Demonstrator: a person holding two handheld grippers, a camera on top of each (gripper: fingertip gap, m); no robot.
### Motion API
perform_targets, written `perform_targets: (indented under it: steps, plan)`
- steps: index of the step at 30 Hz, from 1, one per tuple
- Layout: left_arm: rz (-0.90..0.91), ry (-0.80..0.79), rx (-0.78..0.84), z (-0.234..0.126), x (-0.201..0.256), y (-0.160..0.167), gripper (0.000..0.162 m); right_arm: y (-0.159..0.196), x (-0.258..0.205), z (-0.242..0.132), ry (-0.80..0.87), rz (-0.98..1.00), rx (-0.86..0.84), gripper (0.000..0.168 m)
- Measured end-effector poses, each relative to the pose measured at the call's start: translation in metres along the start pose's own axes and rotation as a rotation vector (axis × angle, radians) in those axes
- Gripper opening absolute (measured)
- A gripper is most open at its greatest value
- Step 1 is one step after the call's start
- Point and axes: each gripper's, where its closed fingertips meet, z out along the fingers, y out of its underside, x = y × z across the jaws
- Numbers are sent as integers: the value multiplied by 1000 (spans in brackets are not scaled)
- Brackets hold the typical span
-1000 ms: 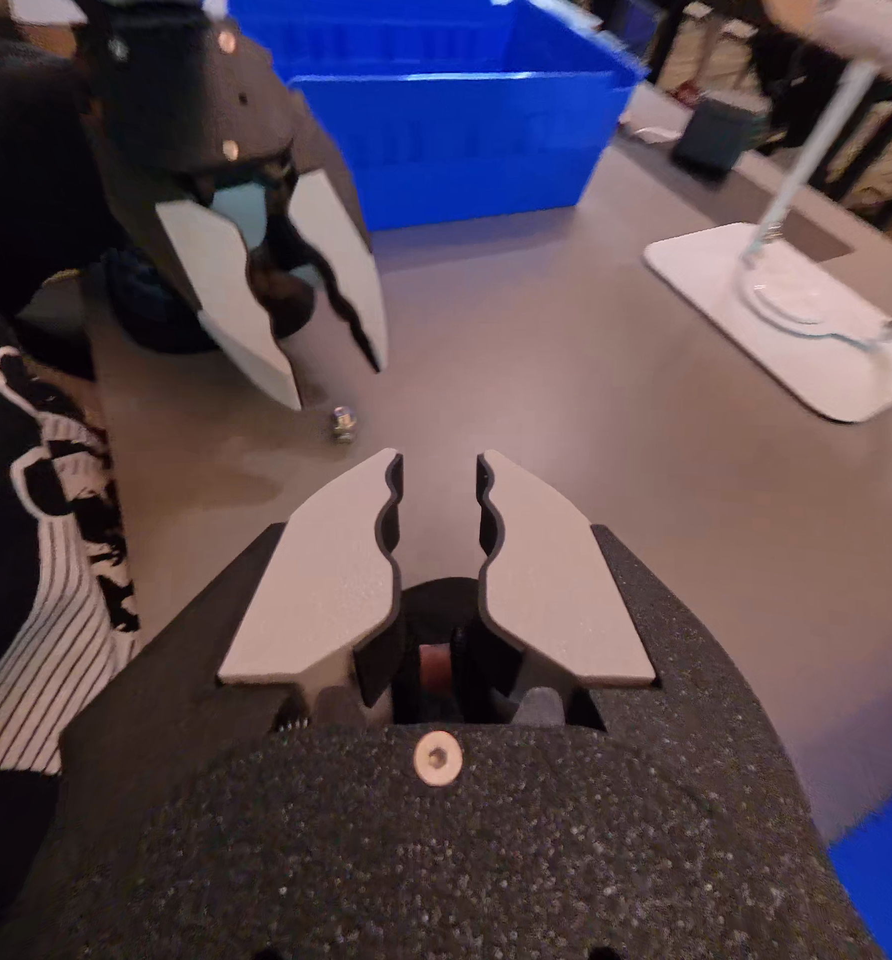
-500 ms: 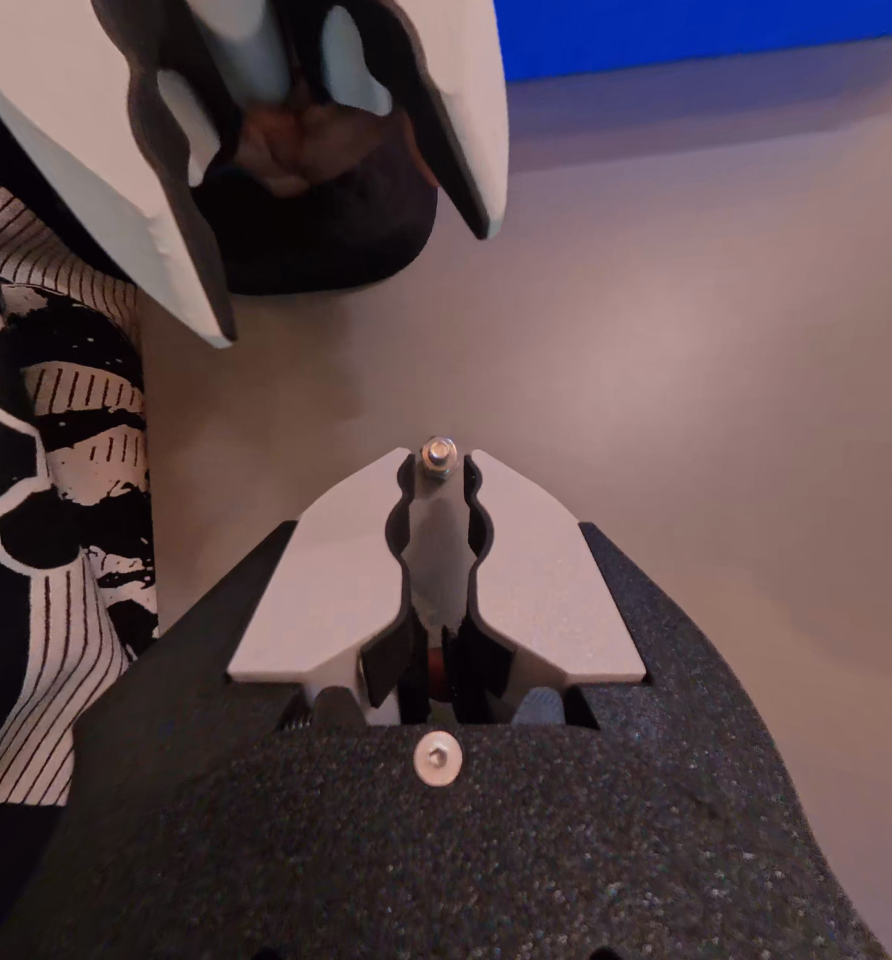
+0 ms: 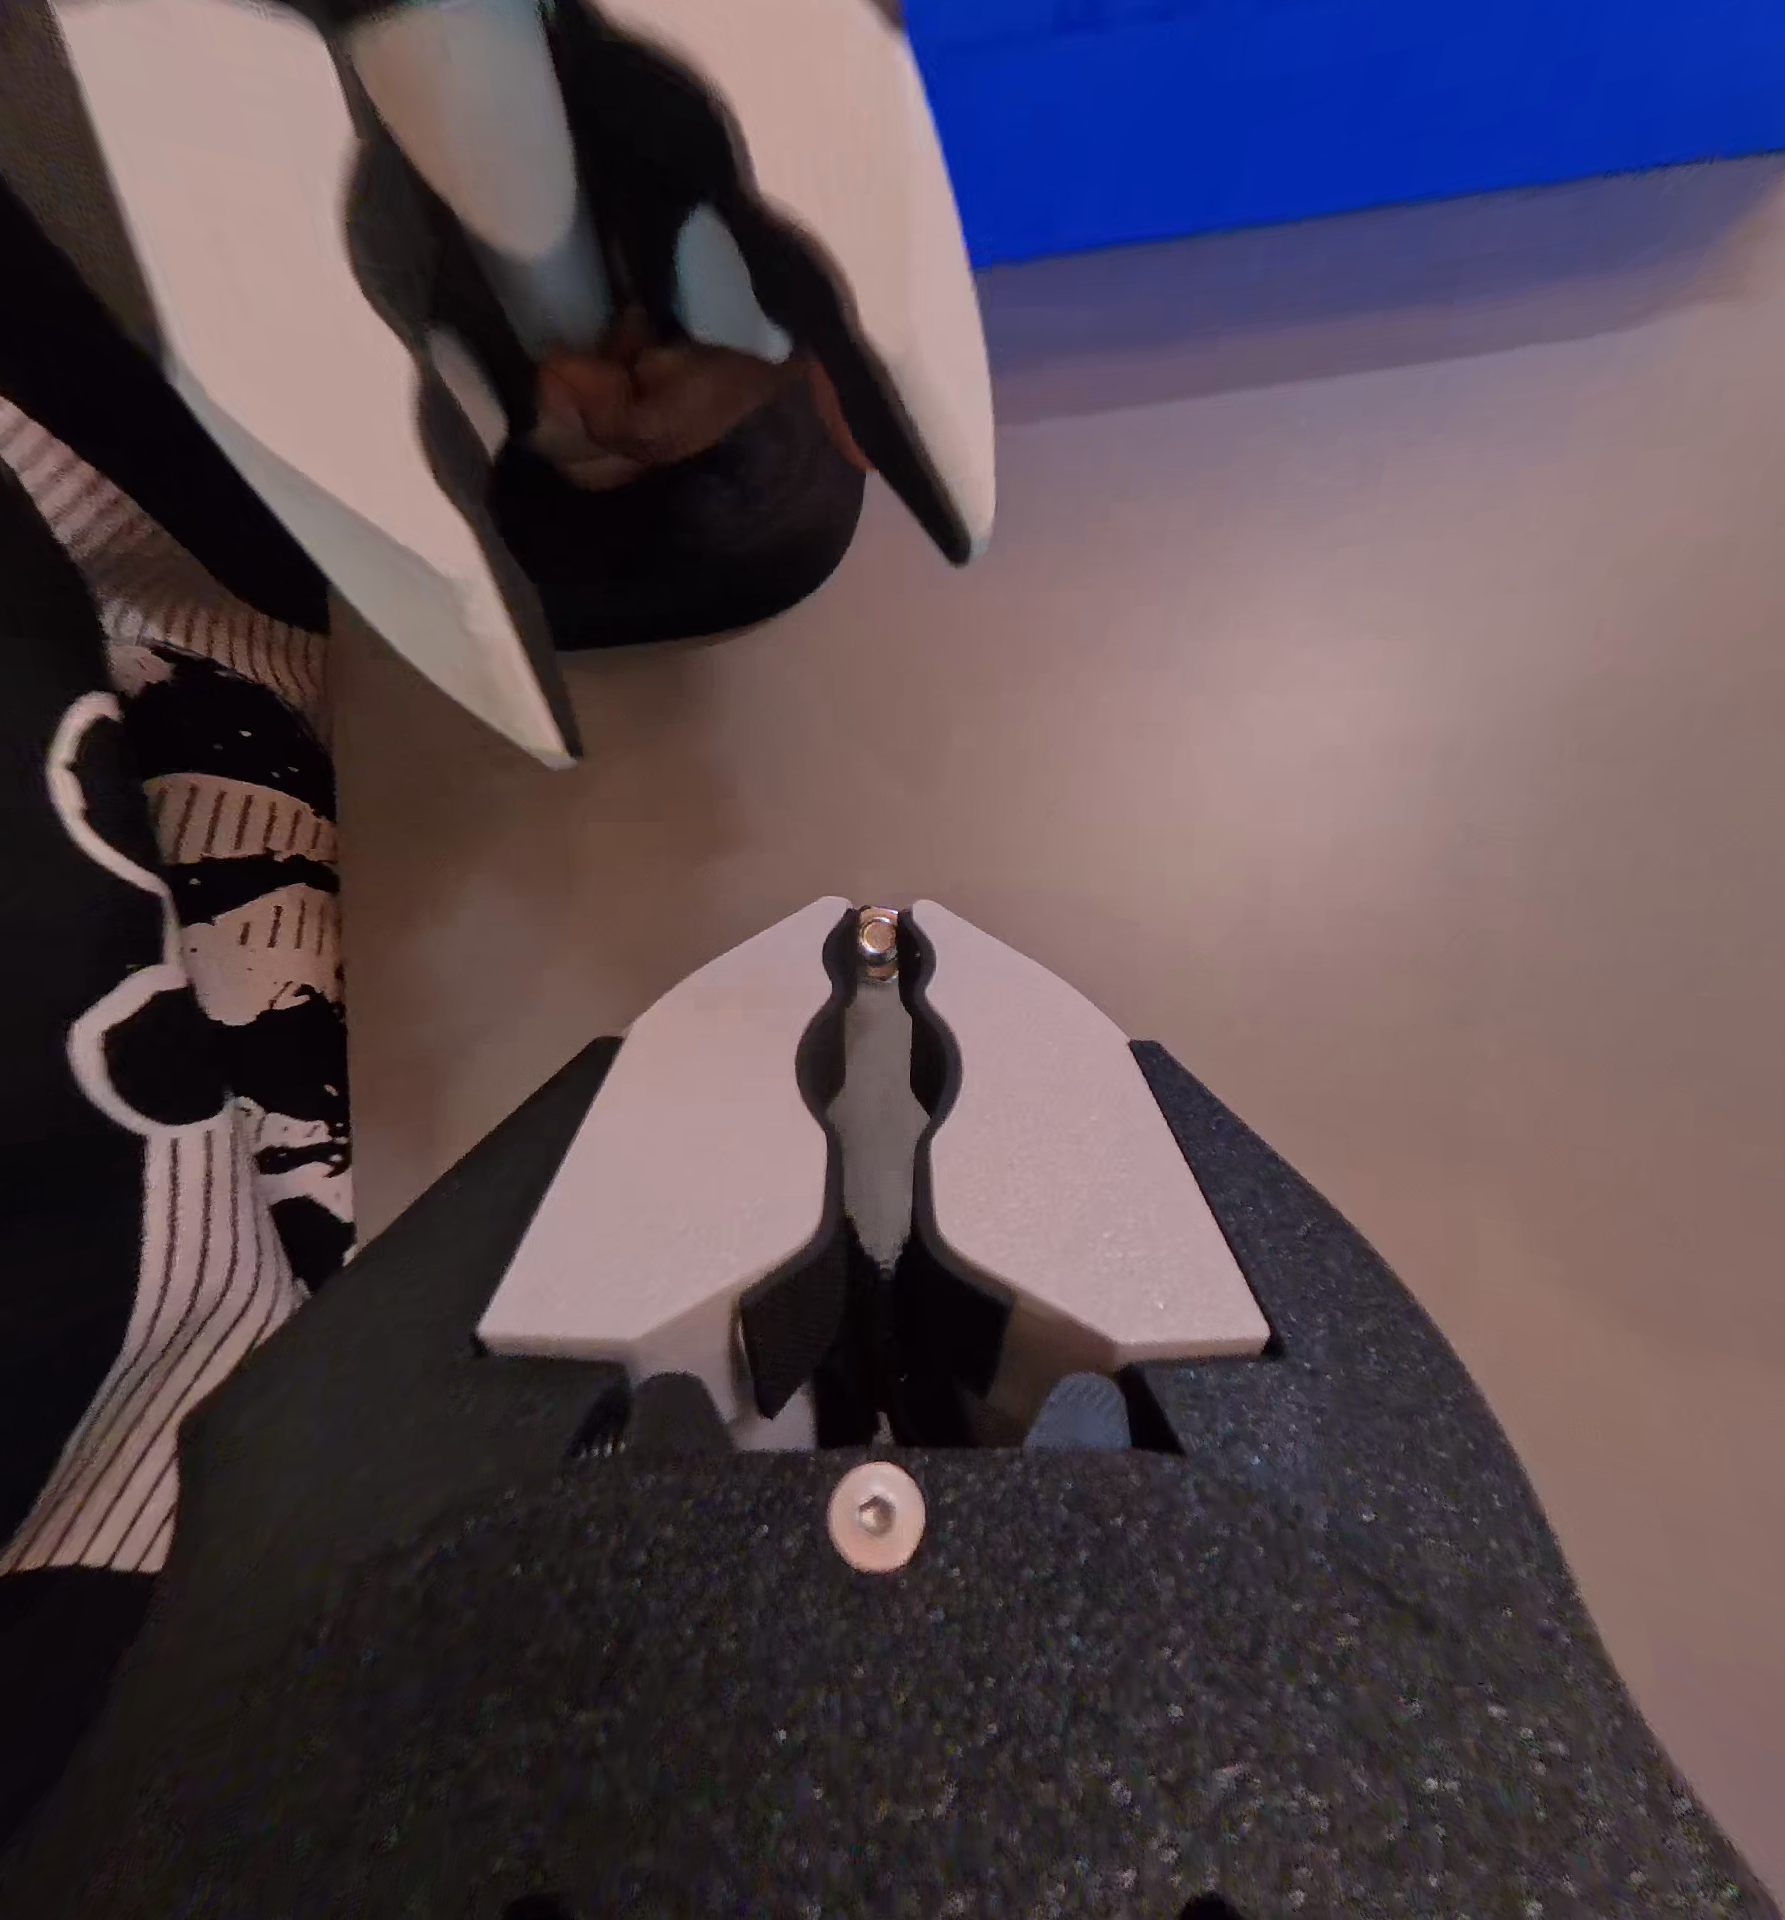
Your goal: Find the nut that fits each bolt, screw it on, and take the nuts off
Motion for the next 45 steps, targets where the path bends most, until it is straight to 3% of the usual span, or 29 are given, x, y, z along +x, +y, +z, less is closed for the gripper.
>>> perform_targets:
  steps: [5,10,25,30,37,45]
  plan:
    - [63,-131,-98,14,-9,8,53,-33,3,-37,20,-4,98,7]
    - [96,-130,-72,25,-3,2,46,-58,-6,-57,-8,-48,167,7]
    - [33,-40,17,28,11,-8,17,-64,-19,-53,-68,-79,178,7]
    - [9,-19,43,27,11,-10,15,-67,-20,-54,-67,-78,216,7]
    - [-63,14,126,23,11,-20,15,-79,-17,-56,-44,47,488,43]
    - [-120,63,160,22,15,-23,15,-76,-11,-51,15,115,632,43]
